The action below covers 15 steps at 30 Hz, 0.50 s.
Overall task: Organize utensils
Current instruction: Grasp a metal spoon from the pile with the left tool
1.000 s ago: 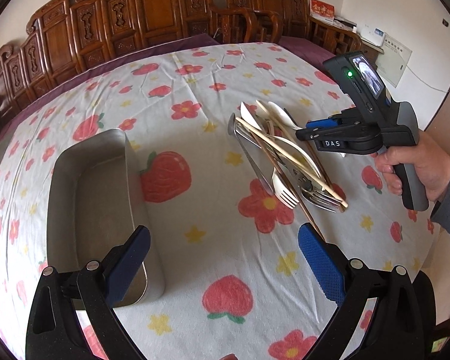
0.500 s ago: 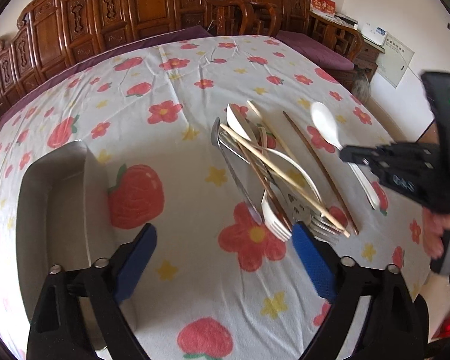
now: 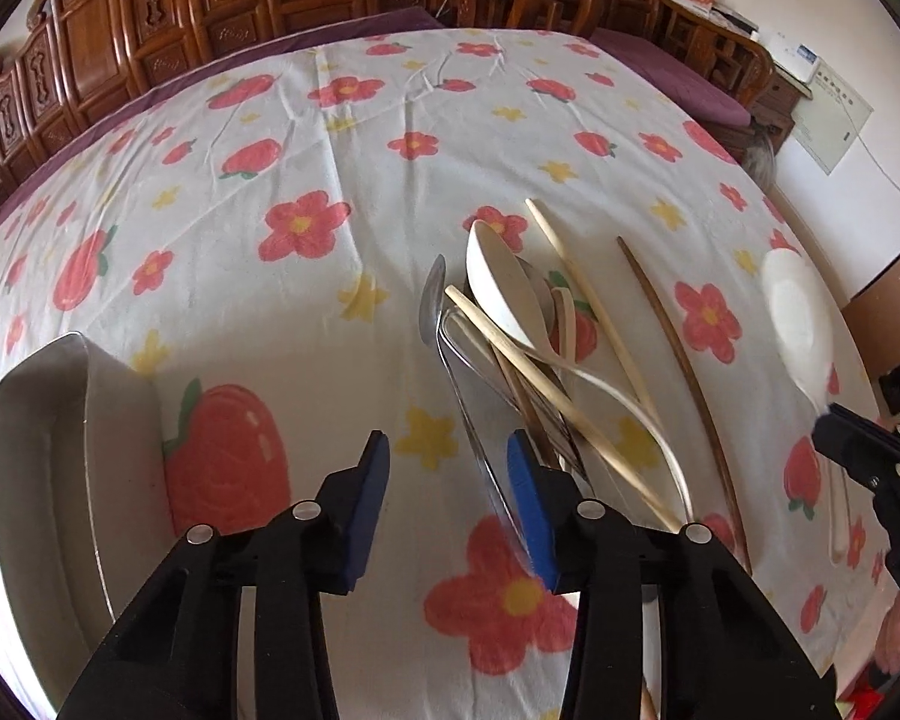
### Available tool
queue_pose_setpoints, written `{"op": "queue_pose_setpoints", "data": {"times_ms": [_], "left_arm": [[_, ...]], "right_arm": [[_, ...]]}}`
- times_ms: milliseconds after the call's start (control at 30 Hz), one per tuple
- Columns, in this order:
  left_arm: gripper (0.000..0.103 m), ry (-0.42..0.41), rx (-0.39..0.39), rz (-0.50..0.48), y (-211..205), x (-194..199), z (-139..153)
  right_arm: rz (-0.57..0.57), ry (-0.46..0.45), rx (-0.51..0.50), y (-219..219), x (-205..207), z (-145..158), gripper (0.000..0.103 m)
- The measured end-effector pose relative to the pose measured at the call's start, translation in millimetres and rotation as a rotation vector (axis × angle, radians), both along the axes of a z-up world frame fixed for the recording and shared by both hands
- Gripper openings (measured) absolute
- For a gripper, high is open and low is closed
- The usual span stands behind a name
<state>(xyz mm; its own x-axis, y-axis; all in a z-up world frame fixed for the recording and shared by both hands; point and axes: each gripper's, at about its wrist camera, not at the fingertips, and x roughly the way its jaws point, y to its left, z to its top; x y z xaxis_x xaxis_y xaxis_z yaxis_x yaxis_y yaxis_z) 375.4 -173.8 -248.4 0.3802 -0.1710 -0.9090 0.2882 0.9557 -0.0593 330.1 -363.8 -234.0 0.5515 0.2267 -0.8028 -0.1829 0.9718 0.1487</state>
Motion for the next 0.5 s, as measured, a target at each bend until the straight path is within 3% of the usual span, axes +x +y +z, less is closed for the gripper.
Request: {"op": "queue_pose_setpoints", "data": {"times_ms": [67,300,500], "left_arm": [[0.031,0.017,-0.002,0.006,-2,6,-2],[0.012,0.023,0.126,-0.005,-18,21,-5],[0.011,0.04,0.166,0.007,-16,28,-11]], "right_arm": [[-0.002,-0.005,-0.002,-2,0,3,0.004],[-0.029,-0.008,0.018,-15,3,7,0.004],[-0.043,-0.007,0.032,-21,4,6,0.004]]}}
